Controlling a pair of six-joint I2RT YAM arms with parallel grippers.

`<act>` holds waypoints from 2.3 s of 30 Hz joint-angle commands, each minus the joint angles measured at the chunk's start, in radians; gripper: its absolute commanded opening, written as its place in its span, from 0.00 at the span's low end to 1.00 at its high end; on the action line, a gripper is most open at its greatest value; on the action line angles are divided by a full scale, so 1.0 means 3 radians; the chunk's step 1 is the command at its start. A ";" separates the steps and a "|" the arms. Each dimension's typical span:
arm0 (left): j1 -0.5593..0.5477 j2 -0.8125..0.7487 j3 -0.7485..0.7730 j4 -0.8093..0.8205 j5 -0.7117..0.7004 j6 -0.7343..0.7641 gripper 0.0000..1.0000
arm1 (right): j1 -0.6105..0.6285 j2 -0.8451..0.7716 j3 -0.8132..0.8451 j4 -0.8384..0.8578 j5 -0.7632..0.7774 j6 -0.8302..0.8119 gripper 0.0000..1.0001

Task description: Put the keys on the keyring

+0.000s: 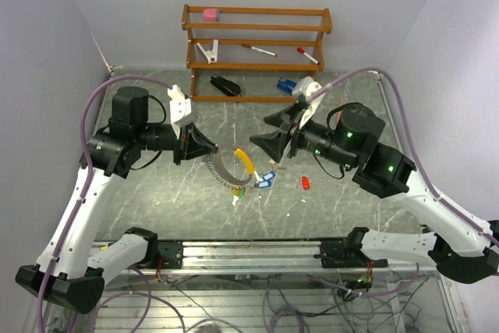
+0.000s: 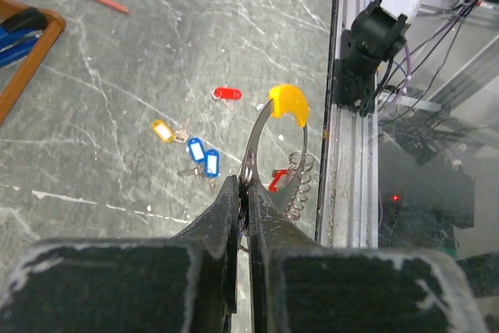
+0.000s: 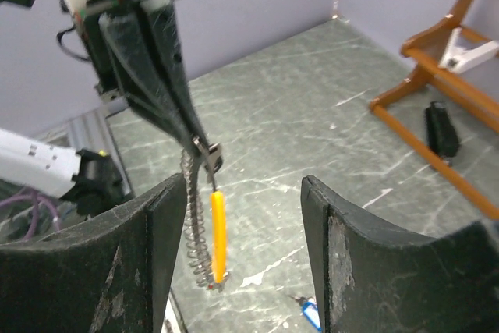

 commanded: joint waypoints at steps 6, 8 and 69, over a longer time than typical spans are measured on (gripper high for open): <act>0.0019 0.0153 0.0277 -0.0650 0.0290 0.0536 0.07 | -0.0061 0.0164 0.0259 -0.0240 -0.0230 -0.0363 0.50; -0.0021 0.0334 0.0501 -0.1111 0.0483 0.0732 0.07 | -0.0061 0.0339 0.0325 -0.0216 -0.0573 -0.0538 0.40; -0.0105 0.0518 0.0715 -0.1087 0.0526 0.0418 0.07 | 0.0016 0.0946 0.0220 0.0267 -0.1216 -0.0300 0.10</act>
